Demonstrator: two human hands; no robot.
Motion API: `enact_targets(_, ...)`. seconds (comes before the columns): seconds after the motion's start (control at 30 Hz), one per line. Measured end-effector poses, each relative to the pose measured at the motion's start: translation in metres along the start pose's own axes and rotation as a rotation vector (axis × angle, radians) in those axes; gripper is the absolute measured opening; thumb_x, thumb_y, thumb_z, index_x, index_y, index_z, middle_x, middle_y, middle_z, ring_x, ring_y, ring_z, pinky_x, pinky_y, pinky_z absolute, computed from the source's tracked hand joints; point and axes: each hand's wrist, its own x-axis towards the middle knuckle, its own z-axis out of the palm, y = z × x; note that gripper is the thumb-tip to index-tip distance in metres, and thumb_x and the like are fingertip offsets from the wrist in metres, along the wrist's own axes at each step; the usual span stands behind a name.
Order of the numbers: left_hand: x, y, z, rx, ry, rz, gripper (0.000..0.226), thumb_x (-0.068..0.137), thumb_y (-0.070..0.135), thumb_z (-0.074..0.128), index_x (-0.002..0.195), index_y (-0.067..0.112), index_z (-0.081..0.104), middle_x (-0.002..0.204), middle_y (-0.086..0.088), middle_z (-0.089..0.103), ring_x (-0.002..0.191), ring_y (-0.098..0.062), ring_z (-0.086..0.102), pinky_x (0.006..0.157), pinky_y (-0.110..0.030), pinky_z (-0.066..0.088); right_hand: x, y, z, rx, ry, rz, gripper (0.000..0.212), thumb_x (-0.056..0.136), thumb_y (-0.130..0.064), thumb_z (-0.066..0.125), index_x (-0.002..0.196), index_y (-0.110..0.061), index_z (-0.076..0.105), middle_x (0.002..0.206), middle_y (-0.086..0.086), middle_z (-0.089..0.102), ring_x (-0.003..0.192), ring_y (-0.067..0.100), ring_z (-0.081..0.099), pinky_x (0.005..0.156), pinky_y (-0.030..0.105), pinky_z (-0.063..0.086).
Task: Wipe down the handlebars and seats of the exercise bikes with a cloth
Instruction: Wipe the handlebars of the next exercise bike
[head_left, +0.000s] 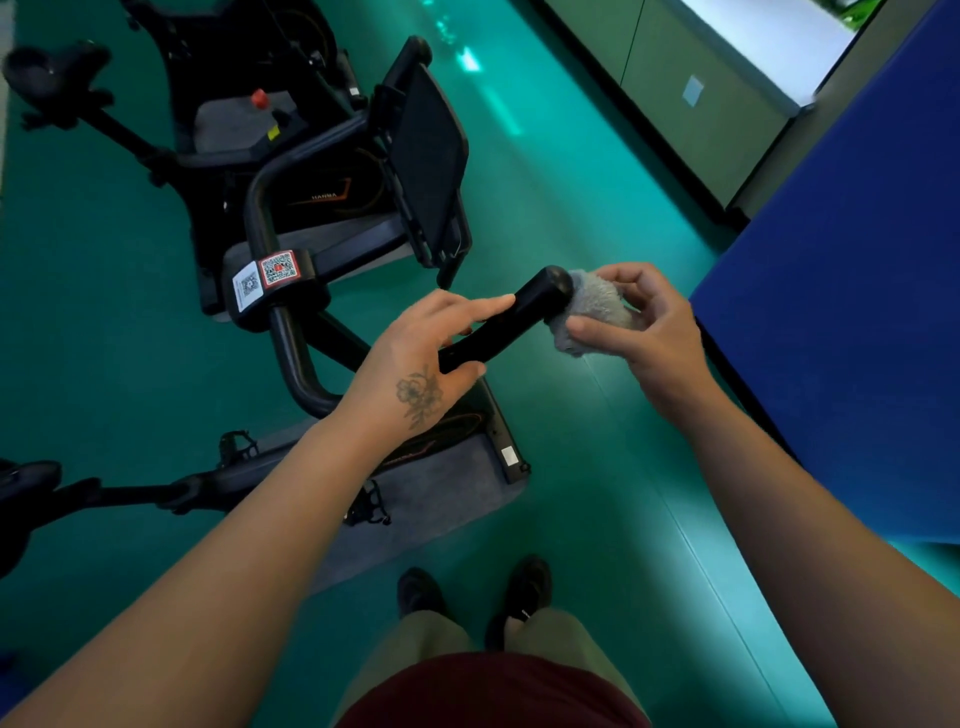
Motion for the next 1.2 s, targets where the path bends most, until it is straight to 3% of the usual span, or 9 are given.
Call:
enact_targets(0.13, -0.006, -0.010, -0.004, 0.007, 0.009, -0.017, 0.073, 0.088, 0.001, 0.081, 0.146, 0.040, 0.061, 0.123, 0.014, 0.063, 0.118, -0.008, 0.062, 0.106, -0.040, 0.054, 0.002, -0.002, -0.005, 0.023, -0.051, 0.019, 0.043, 0.070, -0.022, 0.085, 0.110, -0.023, 0.070, 0.110, 0.005, 0.065, 0.093, 0.020, 0.066, 0.076, 0.035, 0.058)
enact_targets(0.23, -0.007, -0.010, -0.005, 0.000, 0.023, -0.017, 0.068, 0.088, 0.002, 0.082, 0.143, 0.037, 0.065, 0.120, 0.013, 0.064, 0.115, -0.005, 0.063, 0.107, -0.035, 0.053, 0.000, 0.004, 0.005, -0.011, -0.022, 0.033, 0.043, 0.074, -0.003, 0.086, 0.111, -0.015, 0.067, 0.103, 0.001, 0.066, 0.086, 0.012, 0.070, 0.074, 0.029, 0.060)
enact_targets(0.33, -0.006, -0.010, -0.005, 0.004, 0.022, -0.017, 0.066, 0.088, 0.002, 0.082, 0.142, 0.036, 0.066, 0.119, 0.013, 0.065, 0.114, -0.004, 0.062, 0.106, -0.029, 0.052, -0.001, 0.014, 0.021, -0.045, -0.020, 0.068, 0.046, 0.078, 0.010, 0.083, 0.117, -0.005, 0.064, 0.101, 0.006, 0.069, 0.086, 0.014, 0.072, 0.081, 0.031, 0.062)
enact_targets(0.43, -0.005, -0.011, -0.007, 0.005, 0.010, -0.018, 0.066, 0.088, 0.003, 0.083, 0.141, 0.038, 0.066, 0.118, 0.014, 0.065, 0.114, -0.006, 0.063, 0.105, -0.023, 0.051, -0.003, 0.017, 0.027, -0.051, -0.013, 0.076, 0.047, 0.077, 0.011, 0.085, 0.116, -0.007, 0.066, 0.097, 0.006, 0.073, 0.088, 0.018, 0.072, 0.086, 0.034, 0.061)
enact_targets(0.7, -0.003, -0.015, -0.007, -0.003, 0.004, -0.005, 0.063, 0.088, 0.006, 0.083, 0.140, 0.037, 0.067, 0.116, 0.013, 0.065, 0.112, -0.008, 0.064, 0.102, -0.027, 0.054, -0.006, -0.003, -0.002, -0.067, 0.064, 0.012, 0.044, 0.076, 0.006, 0.086, 0.114, -0.007, 0.069, 0.093, -0.002, 0.070, 0.082, 0.009, 0.069, 0.074, 0.025, 0.059)
enact_targets(0.9, -0.003, -0.015, -0.007, -0.022, 0.004, -0.017, 0.064, 0.087, 0.003, 0.084, 0.139, 0.037, 0.068, 0.114, 0.012, 0.065, 0.111, -0.006, 0.064, 0.102, -0.024, 0.052, -0.006, 0.010, 0.021, -0.058, 0.059, 0.026, 0.046, 0.073, 0.001, 0.092, 0.112, -0.007, 0.069, 0.095, 0.004, 0.073, 0.084, 0.017, 0.069, 0.080, 0.033, 0.061)
enact_targets(1.07, -0.004, -0.015, -0.007, -0.022, 0.014, -0.015, 0.065, 0.087, 0.004, 0.084, 0.139, 0.039, 0.067, 0.114, 0.011, 0.065, 0.111, -0.005, 0.063, 0.102, -0.020, 0.051, -0.014, 0.018, 0.029, -0.081, 0.092, -0.007, 0.044, 0.071, -0.011, 0.094, 0.107, -0.018, 0.070, 0.105, 0.012, 0.076, 0.089, 0.020, 0.070, 0.083, 0.039, 0.061)
enact_targets(1.13, -0.005, -0.016, -0.007, -0.036, 0.015, -0.016, 0.064, 0.087, 0.004, 0.084, 0.139, 0.039, 0.068, 0.114, 0.011, 0.065, 0.111, -0.005, 0.064, 0.102, -0.019, 0.050, -0.018, 0.014, 0.025, -0.119, 0.132, -0.044, 0.044, 0.075, -0.006, 0.093, 0.109, -0.015, 0.067, 0.109, 0.017, 0.073, 0.089, 0.018, 0.068, 0.078, 0.040, 0.060)
enact_targets(1.2, -0.005, -0.016, -0.006, -0.041, 0.018, -0.016, 0.064, 0.087, 0.005, 0.084, 0.140, 0.038, 0.067, 0.114, 0.011, 0.065, 0.111, -0.004, 0.064, 0.103, -0.020, 0.050, -0.021, 0.008, 0.020, -0.133, 0.198, -0.110, 0.044, 0.077, -0.007, 0.092, 0.108, -0.019, 0.064, 0.103, 0.010, 0.068, 0.086, 0.016, 0.064, 0.070, 0.040, 0.058)
